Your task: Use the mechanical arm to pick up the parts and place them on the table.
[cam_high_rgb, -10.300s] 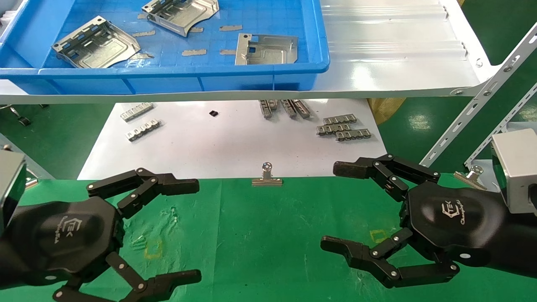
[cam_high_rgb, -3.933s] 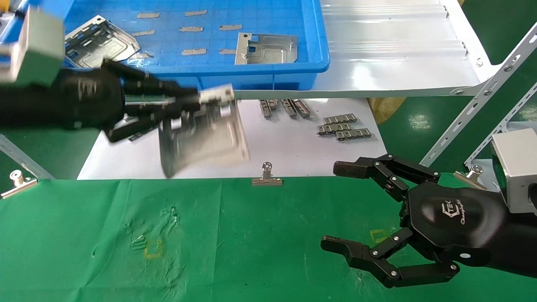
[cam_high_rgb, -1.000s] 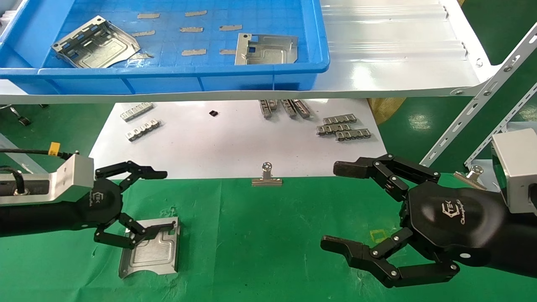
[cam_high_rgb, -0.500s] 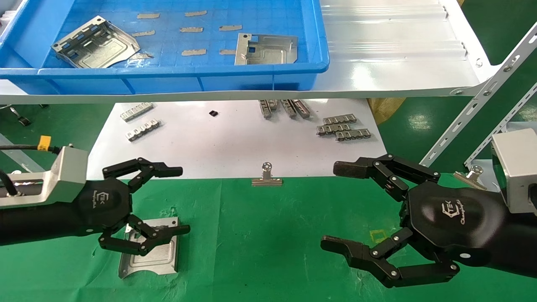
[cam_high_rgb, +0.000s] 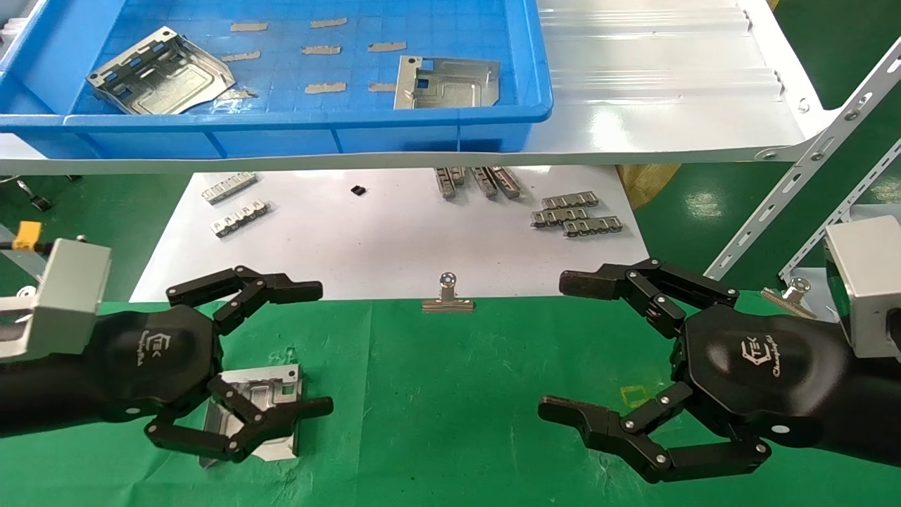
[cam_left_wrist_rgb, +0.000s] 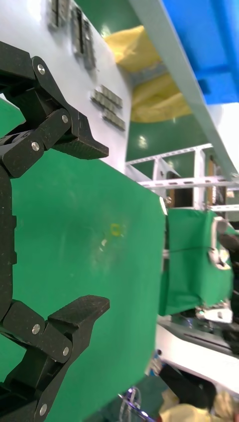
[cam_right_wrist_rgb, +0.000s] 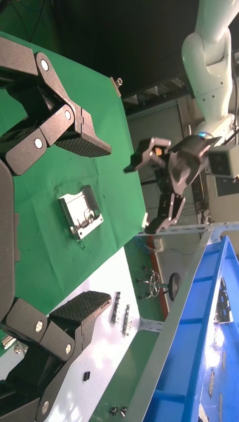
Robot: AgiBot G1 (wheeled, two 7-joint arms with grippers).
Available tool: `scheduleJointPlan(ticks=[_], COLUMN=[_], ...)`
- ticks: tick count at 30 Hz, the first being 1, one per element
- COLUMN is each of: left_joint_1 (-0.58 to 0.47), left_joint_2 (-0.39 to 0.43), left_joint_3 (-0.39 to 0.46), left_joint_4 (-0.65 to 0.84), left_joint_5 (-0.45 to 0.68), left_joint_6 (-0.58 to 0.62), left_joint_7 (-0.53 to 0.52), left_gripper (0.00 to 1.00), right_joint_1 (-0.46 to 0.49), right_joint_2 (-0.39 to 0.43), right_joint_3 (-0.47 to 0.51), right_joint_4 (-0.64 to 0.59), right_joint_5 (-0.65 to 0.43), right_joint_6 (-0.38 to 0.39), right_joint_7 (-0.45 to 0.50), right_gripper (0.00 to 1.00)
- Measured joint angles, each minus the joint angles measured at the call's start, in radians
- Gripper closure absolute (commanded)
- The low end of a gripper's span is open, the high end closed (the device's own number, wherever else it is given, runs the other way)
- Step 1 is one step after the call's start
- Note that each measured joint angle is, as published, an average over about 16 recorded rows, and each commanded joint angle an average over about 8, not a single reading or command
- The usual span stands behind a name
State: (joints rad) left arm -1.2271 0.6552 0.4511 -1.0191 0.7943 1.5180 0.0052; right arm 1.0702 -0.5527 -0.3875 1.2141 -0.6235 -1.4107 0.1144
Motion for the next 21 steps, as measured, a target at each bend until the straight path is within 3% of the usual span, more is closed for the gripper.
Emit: scheduleJointPlan(ticks=[13,21], left_joint_1=[0.127,0.161], left_joint_2=[-0.036,-0.046], left_joint_3=[-0.143,-0.182], left_joint_4=[-0.220,-0.281], left_joint_5=[-0.053,-0.068], left_joint_6=[-0.018,-0.023], left_joint_7=[-0.158,-0.200], left_gripper=[0.00,0.00], right_joint_1=[0.000,0.000], right_joint_2=[0.000,0.000], right_joint_3=[0.000,0.000], right_joint_4=[0.000,0.000], right_joint_5=[0.000,0.000], right_joint_6=[0.000,0.000], right_joint_7=[0.000,0.000], right_gripper=[0.00,0.00])
